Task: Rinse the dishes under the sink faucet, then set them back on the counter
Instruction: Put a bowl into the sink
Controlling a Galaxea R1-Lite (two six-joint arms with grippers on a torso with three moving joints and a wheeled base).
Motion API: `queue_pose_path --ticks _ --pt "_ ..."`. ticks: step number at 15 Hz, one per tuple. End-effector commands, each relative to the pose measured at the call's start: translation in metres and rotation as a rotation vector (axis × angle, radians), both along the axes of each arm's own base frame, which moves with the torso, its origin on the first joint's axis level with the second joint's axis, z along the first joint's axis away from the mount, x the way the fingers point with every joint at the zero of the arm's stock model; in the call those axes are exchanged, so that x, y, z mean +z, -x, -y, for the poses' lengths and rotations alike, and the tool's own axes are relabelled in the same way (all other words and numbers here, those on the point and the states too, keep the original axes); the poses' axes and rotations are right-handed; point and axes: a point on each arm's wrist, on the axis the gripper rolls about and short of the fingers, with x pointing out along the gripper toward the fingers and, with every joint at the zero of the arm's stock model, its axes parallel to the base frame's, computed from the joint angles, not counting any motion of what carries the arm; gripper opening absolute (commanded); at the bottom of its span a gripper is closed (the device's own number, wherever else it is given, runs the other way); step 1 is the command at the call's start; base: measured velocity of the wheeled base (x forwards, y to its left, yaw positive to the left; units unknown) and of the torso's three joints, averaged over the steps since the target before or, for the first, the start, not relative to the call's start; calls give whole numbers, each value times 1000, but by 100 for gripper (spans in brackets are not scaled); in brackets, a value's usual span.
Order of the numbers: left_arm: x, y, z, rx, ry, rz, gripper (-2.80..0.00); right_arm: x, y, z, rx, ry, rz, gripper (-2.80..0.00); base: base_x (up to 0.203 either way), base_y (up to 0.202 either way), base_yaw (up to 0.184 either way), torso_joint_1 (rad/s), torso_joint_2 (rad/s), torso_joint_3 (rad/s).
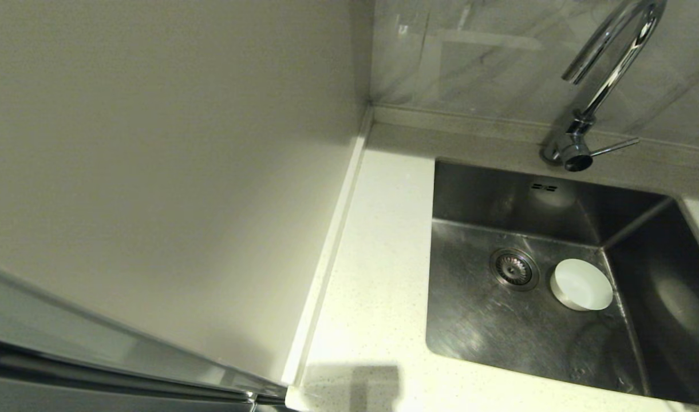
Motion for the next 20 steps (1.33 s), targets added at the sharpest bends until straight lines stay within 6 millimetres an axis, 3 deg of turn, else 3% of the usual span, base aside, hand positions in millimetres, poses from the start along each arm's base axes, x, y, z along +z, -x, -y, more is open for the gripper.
queue_pose_path --ticks 1,5,6,16,18,20 --pt "0 0 0 -1 1 3 -280 -17 -6 7 -7 -43 -35 0 0 0 0 0 0 0" --pt "0 0 0 -1 1 3 -280 -20 -9 11 -4 -53 -26 0 0 0 0 0 0 0" --pt "0 0 0 0 1 5 -280 -19 -9 11 -1 -58 -19 -280 0 0 0 0 0 0" --pt "0 0 0 0 1 3 -280 3 0 4 21 -38 61 -280 0 0 0 0 0 0" --pt "0 0 0 0 1 3 -280 21 5 -15 59 -12 95 -280 0 0 0 0 0 0" --pt "0 0 0 0 1 3 -280 39 2 -53 174 0 140 -280 0 0 0 0 0 0"
